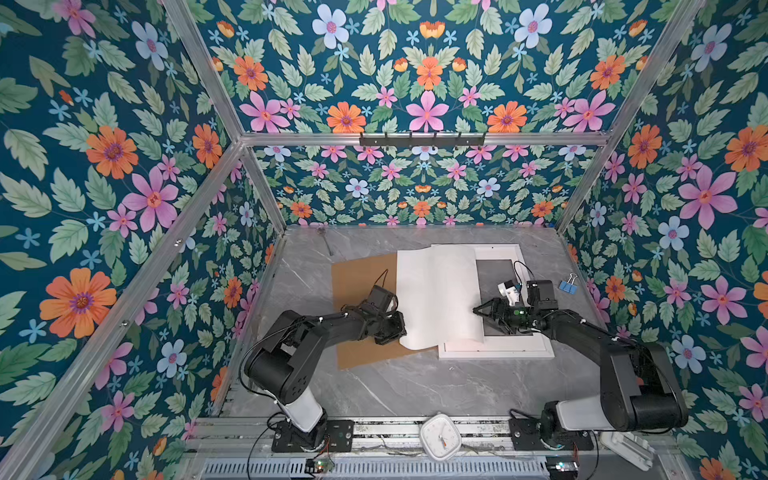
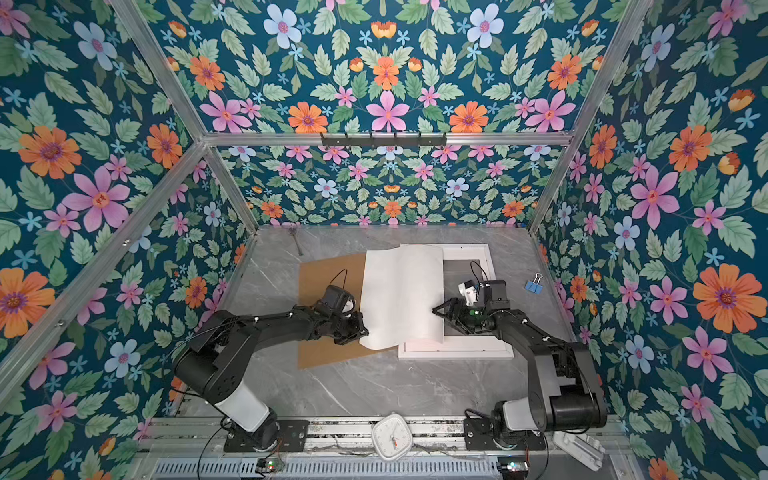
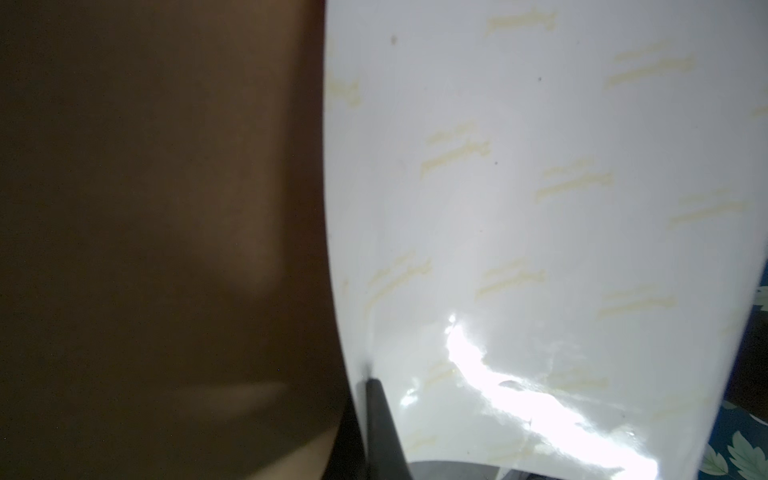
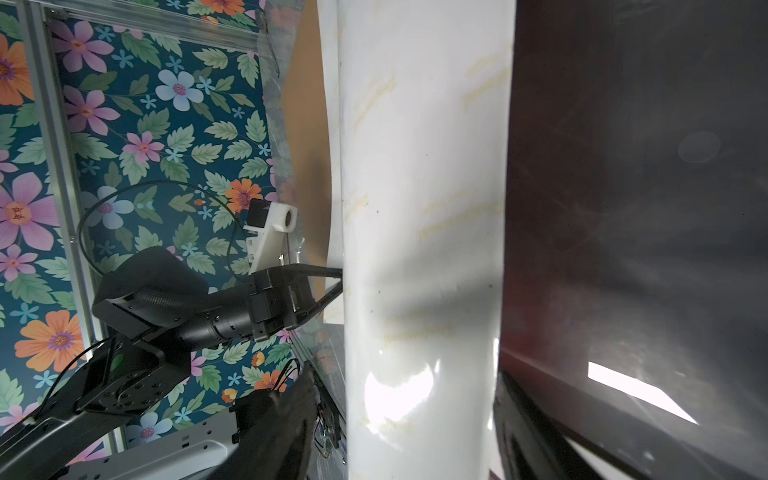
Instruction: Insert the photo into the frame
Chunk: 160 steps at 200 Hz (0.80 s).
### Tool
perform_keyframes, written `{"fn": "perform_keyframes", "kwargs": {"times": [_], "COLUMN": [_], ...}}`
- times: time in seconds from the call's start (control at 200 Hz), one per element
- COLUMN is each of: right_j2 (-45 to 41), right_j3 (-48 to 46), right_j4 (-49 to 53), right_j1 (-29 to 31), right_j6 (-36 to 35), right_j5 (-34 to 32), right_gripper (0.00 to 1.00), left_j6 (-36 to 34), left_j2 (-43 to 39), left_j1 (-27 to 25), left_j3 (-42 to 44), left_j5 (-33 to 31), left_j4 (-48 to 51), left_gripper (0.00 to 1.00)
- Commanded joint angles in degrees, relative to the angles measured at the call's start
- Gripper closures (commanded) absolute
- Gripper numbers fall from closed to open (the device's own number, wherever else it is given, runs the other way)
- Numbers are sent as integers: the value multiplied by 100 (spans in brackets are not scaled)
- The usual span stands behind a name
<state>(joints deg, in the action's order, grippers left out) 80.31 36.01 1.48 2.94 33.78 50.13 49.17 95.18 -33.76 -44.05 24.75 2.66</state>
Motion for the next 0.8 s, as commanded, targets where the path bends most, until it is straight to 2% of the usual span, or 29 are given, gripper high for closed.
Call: {"fn": "perform_keyframes", "kwargs": {"times": [0.0,0.275,0.74,0.795], "right_j2": [-100,-232,-270,-292], "right_j3": [-24,-154,-489,-474], "right_j4": [-358,-933,-2672,-2619], "right_j1": [5,5,5,5], "right_j6": [266,766,1659,1624], "right_j5": [348,644,1291,1291], "right_gripper": [32,32,32,33], "left_j6": [-91,-75,-94,-87], "left_j2": [-17,-52,-209,-219], "left_j1": [1,1,2,1], "left_j3": [25,50,132,132], "left_j5": [-63,-32,-41,-41], "left_j4": [159,104,139,130], "left_gripper": [100,100,100,100]}}
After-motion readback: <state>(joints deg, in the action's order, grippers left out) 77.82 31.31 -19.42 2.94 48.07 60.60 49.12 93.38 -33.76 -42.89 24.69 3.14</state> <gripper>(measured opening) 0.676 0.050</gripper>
